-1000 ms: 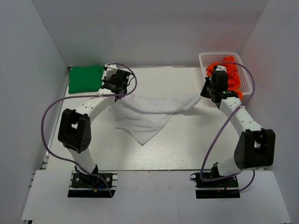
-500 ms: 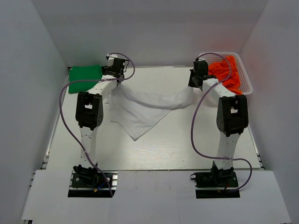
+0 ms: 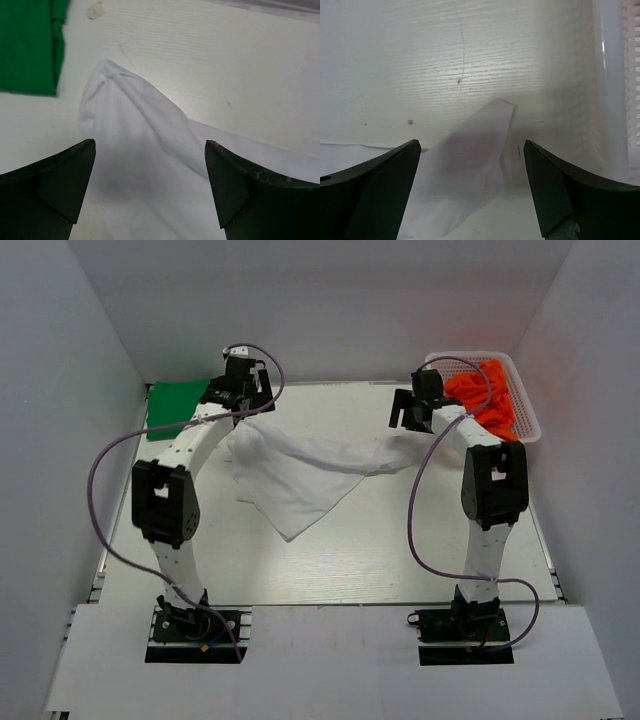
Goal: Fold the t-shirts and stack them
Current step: Flatten out the tshirt
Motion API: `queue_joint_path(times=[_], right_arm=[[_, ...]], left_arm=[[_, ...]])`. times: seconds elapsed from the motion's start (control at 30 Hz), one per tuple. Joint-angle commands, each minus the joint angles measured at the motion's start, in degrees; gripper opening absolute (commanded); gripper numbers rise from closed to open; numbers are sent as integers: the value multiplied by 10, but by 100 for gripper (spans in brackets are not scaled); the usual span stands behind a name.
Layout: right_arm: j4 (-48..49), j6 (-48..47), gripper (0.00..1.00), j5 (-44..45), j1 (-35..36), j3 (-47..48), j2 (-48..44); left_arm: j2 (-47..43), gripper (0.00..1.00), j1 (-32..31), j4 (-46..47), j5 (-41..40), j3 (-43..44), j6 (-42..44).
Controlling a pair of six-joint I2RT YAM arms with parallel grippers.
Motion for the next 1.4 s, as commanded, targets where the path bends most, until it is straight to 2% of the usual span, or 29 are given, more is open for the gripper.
queue_joint_path(times=[0.0,0.1,0.27,0.4,0.53,0.83,1.17,1.3,1.37], right_arm=[[8,-6,90,-14,6,-15,-67],[2,-7,90,-18,10,-29,-89],[6,8,90,-34,14,-58,-146],[13,20,90,-50,17,-89,-181],[13,35,90,-49,16,-117,-213],[18,51,90,-33,13,-187,-249],[5,53,90,-17,13,-197,-265],[4,52,90,-6,11,-210,-271],[2,55,90,-3,12,-215,-278]], left_arm=[[-104,100,-17,-22,163,-69,-32],[-138,100,-52,-38,233,-127,-39],[-180,100,-141,-58,284,-236,-60],[-203,100,-183,-72,272,-303,-83],[-215,98,-203,-102,247,-330,-93],[-185,80,-249,-115,206,-364,-98],[-132,67,-271,-111,117,-358,-93],[-114,57,-271,-105,109,-371,-93],[-108,48,-271,-97,109,-371,-93]])
